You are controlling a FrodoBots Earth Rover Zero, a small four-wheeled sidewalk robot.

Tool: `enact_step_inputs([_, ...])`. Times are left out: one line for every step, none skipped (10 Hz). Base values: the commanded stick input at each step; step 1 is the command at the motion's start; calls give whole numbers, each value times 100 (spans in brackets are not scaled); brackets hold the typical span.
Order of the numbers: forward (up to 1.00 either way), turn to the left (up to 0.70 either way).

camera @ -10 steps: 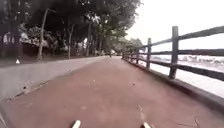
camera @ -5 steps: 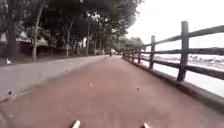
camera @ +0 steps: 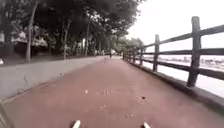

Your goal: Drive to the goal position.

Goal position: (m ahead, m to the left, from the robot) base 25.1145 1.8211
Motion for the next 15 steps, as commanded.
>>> enact_step_inputs([70, 1])
enact_step_inputs([70, 4])
enact_step_inputs([70, 22])
enact_step_inputs([70, 26])
enact_step_inputs([70, 2])
enact_step_inputs([70, 0])
enact_step_inputs([70, 0])
enact_step_inputs([70, 0])
enact_step_inputs([70, 0])
enact_step_inputs([70, 0])
enact_step_inputs([70, 0])
enact_step_inputs([70, 0])
enact_step_inputs([70, 0])
enact_step_inputs([70, 0])
enact_step_inputs([70, 0])
